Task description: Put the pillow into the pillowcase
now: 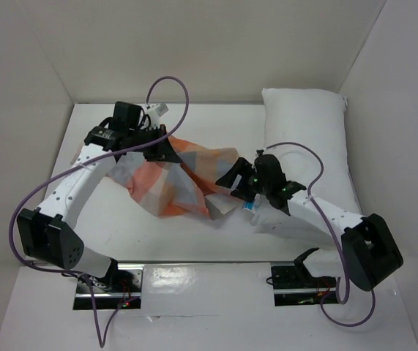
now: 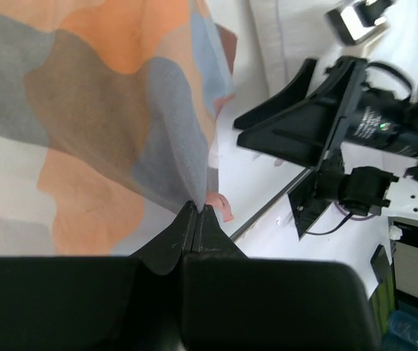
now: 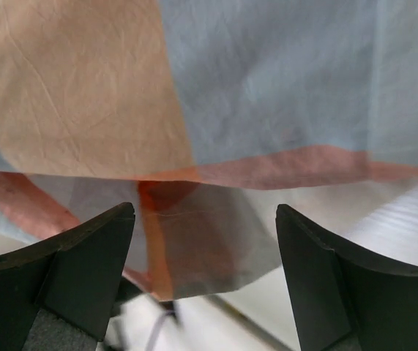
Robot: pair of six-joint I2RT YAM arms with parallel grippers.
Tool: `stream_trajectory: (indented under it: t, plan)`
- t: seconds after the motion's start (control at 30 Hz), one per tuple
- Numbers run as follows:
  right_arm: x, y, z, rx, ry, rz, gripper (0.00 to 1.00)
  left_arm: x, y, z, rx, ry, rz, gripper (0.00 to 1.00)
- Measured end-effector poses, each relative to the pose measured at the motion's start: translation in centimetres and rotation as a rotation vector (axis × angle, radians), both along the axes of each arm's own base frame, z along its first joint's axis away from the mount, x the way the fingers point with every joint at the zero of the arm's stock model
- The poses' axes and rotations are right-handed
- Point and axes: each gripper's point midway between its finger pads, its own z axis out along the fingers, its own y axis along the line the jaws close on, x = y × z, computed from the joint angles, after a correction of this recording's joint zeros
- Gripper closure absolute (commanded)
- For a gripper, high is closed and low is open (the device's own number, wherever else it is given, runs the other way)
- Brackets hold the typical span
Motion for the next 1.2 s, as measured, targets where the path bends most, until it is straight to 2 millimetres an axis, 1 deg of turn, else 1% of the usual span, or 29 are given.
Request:
stream_trajectory:
  t: [0.1, 0.2, 0.27, 0.3, 0.37, 0.47, 0.6, 0.7, 0.77, 0.83, 0.9, 0.97, 1.0, 1.13, 1.2]
  plan:
    - [0.0, 1.0, 0.7, 0.145, 0.049, -0.055, 0.14, 0.4, -0.5, 0.8, -0.019, -0.015, -0.005, 1.0]
    - [0.2, 2.1, 2.0, 0.286, 0.066, -0.09, 0.14, 0.6, -0.8, 0.8, -0.024, -0.013, -0.014, 1.0]
    - [0.3, 2.5, 2.3, 0.355, 0.088, -0.114, 0.12, 0.5, -0.8, 0.8, -0.024, -0.011, -0.014, 1.0]
    - [0.4, 2.8, 2.4, 0.384, 0.101, -0.124, 0.12, 0.5, -0.8, 0.8, -0.025, -0.011, -0.015, 1.0]
    - [0.5, 3.4, 2.4, 0.441, 0.13, -0.142, 0.07, 0.5, -0.9, 0.8, -0.026, -0.012, -0.017, 1.0]
    - [-0.1, 4.3, 2.0, 0.51, 0.181, -0.156, 0.04, 0.5, -1.0, 1.1, -0.031, -0.015, -0.022, 1.0]
    - [-0.7, 5.0, 1.9, 0.582, 0.22, -0.194, 0.04, 0.8, -1.3, 1.7, -0.037, -0.033, -0.028, 1.0]
    - [0.0, 5.0, 2.1, 0.62, 0.217, -0.237, 0.07, 0.8, -1.4, 1.9, -0.042, -0.037, -0.033, 1.0]
    - [0.8, 4.8, 2.2, 0.635, 0.195, -0.272, 0.14, 0.8, -1.5, 2.0, -0.044, -0.037, -0.035, 1.0]
    - [1.7, 4.4, 2.3, 0.635, 0.165, -0.311, 0.24, 0.7, -1.5, 2.0, -0.045, -0.036, -0.037, 1.0]
    - [2.6, 4.0, 2.4, 0.631, 0.133, -0.346, 0.42, 0.7, -1.5, 2.0, -0.046, -0.036, -0.038, 1.0]
    - [3.6, 3.4, 2.9, 0.629, 0.097, -0.369, 0.54, 0.7, -1.5, 2.0, -0.046, -0.036, -0.038, 1.0]
    - [4.2, 3.0, 3.2, 0.624, 0.075, -0.383, 0.69, 0.7, -1.5, 2.0, -0.046, -0.037, -0.039, 1.0]
    - [6.1, 1.9, 4.4, 0.569, -0.018, -0.413, 0.96, 0.4, -1.4, 1.8, -0.043, -0.031, -0.039, 1.0]
    - [6.8, 1.6, 5.8, 0.532, -0.07, -0.413, 1.0, 0.2, -1.3, 1.5, -0.038, -0.019, -0.04, 1.0]
